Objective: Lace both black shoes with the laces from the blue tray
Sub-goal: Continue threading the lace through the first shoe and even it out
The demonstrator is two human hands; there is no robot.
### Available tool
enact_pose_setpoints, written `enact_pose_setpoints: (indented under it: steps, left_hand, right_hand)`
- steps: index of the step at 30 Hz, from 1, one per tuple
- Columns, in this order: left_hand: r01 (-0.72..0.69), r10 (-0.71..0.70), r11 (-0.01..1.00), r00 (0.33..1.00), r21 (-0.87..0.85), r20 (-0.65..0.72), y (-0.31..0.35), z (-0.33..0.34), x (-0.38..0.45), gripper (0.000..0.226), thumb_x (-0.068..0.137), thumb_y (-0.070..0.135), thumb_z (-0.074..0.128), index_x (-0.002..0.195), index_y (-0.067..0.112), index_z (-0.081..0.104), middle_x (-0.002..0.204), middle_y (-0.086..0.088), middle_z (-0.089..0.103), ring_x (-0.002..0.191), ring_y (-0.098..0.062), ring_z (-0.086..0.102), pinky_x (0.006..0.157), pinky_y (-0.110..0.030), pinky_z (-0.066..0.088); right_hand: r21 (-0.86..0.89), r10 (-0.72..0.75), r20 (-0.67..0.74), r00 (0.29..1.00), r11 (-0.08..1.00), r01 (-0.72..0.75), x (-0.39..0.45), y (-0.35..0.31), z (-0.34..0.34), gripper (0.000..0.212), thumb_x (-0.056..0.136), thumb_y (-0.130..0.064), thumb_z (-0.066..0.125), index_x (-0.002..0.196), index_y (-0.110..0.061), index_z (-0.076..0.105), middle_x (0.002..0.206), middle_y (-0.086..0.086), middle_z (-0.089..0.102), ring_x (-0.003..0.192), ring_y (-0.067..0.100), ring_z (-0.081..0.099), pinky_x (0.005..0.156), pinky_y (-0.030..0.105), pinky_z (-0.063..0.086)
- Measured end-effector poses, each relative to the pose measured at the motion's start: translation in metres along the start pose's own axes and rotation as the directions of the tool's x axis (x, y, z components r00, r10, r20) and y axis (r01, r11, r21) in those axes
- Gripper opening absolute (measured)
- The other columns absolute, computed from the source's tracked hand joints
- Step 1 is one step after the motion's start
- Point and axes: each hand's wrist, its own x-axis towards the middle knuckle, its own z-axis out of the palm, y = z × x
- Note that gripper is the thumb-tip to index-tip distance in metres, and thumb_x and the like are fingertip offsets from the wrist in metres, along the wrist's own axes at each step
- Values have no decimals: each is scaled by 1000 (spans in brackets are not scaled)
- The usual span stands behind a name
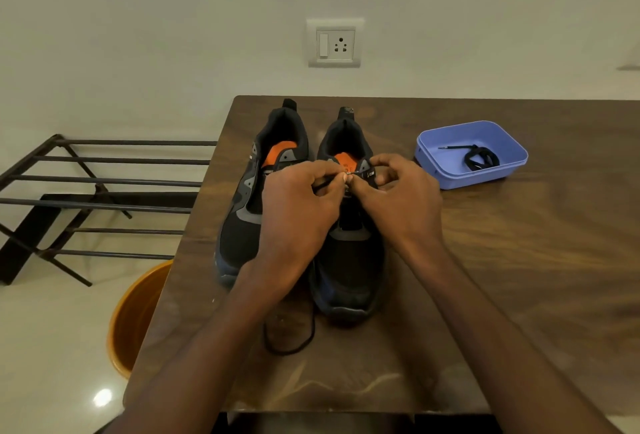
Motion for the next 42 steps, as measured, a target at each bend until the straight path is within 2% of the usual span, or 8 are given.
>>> enact_pose_setpoints:
  steps: [5, 11, 15, 19, 24, 27, 36, 42]
  left_hand:
    - [-3, 3, 1000, 999, 9, 39, -2, 2, 3, 18, 96, 18, 73, 113, 21, 79, 95, 9, 79, 84, 3, 72, 78, -20, 61]
    - [-60, 33, 979, 990, 194, 138, -3, -3, 7, 21, 97, 27, 70, 117, 27, 78, 98, 11, 79, 85, -1, 72, 76, -31, 63]
    - [-128, 52, 942, 968, 310, 245, -3, -8, 9, 17, 96, 27, 71, 111, 29, 79, 95, 9, 79, 84, -6, 71, 74, -37, 63]
    - [-43, -14, 972, 970, 229, 243, -11, -8, 8, 15, 96, 27, 71, 108, 31, 79, 85, 14, 76, 75, 0, 69, 71, -32, 62]
    - [117, -135, 990, 944, 78, 300, -21, -5, 11, 9, 97, 25, 71, 101, 27, 79, 62, 26, 63, 57, 5, 59, 64, -25, 52]
    - [116, -140, 989, 921, 87, 363, -19, -5, 12, 12, 99, 27, 69, 106, 31, 78, 72, 25, 68, 68, 5, 65, 74, -30, 60]
    - [99, -141, 976, 967, 195, 212, -5, 3, 2, 21, 98, 30, 69, 118, 34, 75, 103, 13, 75, 88, -2, 69, 81, -32, 61]
    - [92, -108, 909, 994, 406, 15, 8, 16, -8, 11, 96, 28, 71, 106, 24, 71, 109, 4, 51, 100, -11, 45, 76, -27, 44]
  right_hand:
    - [178, 133, 76, 988, 973, -145, 3, 2, -12, 33, 83, -38, 83, 111, -23, 74, 68, -8, 70, 68, 3, 70, 72, 36, 64]
    - [293, 201, 156, 967, 926, -240, 3, 3, -12, 26, 79, -40, 84, 99, -29, 72, 77, -5, 74, 79, 11, 74, 72, 44, 65]
    - [397, 320, 221, 921, 833, -384, 5, 4, -15, 9, 95, -17, 67, 99, -23, 72, 88, 3, 76, 81, 19, 76, 70, 43, 66]
    - [344, 295, 280, 913, 857, -383, 2, 4, -15, 12, 98, -12, 65, 106, -19, 70, 89, 4, 75, 70, 16, 70, 64, 33, 64]
    - [420, 317, 341, 885, 791, -446, 2, 3, -18, 14, 99, -13, 66, 110, -18, 70, 95, 8, 75, 73, 18, 69, 70, 38, 63]
    - [413, 319, 347, 882, 792, -449, 2, 3, -17, 14, 98, -14, 67, 111, -19, 69, 97, 7, 75, 76, 18, 70, 69, 35, 64]
    - [384, 230, 380, 896, 842, -379, -1, -2, -23, 22, 93, -6, 71, 112, -16, 66, 88, 3, 70, 84, 14, 71, 67, 27, 62]
    - [327, 193, 388, 901, 885, -331, -7, -4, -24, 14, 87, -7, 78, 96, -16, 74, 97, 1, 75, 92, 12, 73, 80, 30, 62]
